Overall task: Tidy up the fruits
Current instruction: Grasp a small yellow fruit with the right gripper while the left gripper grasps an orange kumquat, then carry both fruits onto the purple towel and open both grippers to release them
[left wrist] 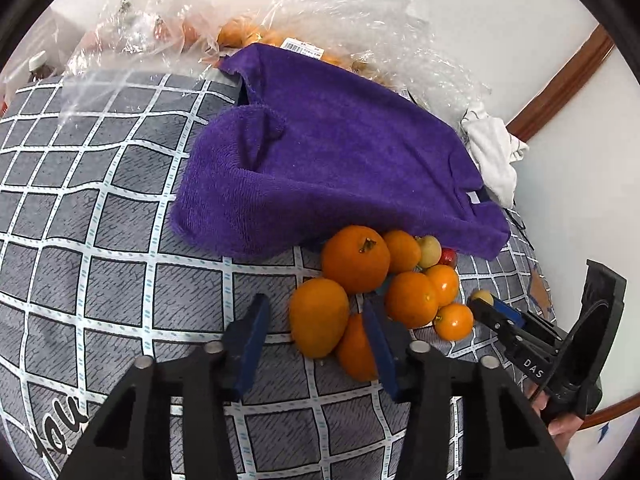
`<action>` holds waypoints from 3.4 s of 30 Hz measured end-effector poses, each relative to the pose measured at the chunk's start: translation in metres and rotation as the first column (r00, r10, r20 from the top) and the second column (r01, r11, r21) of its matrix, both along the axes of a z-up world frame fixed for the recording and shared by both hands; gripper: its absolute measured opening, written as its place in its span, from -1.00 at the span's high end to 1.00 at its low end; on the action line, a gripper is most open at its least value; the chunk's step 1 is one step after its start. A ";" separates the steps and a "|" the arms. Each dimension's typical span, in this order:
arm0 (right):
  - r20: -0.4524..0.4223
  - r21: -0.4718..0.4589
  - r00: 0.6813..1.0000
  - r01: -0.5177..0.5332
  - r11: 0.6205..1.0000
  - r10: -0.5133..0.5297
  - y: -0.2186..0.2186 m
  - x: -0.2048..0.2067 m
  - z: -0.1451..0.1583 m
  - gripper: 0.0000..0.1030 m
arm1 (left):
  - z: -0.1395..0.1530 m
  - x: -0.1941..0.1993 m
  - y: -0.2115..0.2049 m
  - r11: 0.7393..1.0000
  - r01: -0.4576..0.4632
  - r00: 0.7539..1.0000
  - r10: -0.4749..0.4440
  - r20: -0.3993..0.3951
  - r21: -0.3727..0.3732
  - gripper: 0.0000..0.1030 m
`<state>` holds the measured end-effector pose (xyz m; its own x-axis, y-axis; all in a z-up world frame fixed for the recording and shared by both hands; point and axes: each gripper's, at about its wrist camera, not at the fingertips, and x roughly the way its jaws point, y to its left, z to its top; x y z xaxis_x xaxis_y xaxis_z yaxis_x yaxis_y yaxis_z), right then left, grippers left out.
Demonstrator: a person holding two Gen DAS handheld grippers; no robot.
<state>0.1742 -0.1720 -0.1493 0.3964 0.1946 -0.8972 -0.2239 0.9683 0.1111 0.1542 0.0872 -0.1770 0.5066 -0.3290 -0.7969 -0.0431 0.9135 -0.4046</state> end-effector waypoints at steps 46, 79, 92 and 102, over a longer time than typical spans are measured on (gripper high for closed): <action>0.218 0.020 0.966 0.138 0.990 -0.139 -0.020 0.117 0.092 0.54 | 0.116 0.114 -0.009 0.975 -0.039 0.980 -0.006 0.199 0.218 0.41; 0.076 -0.036 0.994 0.088 0.996 -0.085 0.005 0.171 -0.003 0.54 | 0.023 0.176 -0.017 0.951 0.039 0.999 -0.038 -0.011 0.308 0.41; 0.049 -0.042 0.996 0.082 0.996 -0.080 0.006 0.172 -0.009 0.54 | 0.016 0.179 -0.017 0.947 0.045 0.999 -0.036 -0.033 0.319 0.41; 0.082 -0.074 0.995 0.067 0.995 -0.060 0.010 0.168 0.003 0.13 | 0.016 0.180 -0.018 0.941 0.052 0.998 -0.041 -0.040 0.333 0.41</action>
<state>0.3419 -0.1623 -0.1459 0.4764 0.0991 -0.8736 -0.1669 0.9858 0.0208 0.3337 0.0696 -0.1606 0.4694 -0.0636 -0.8807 -0.0054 0.9972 -0.0749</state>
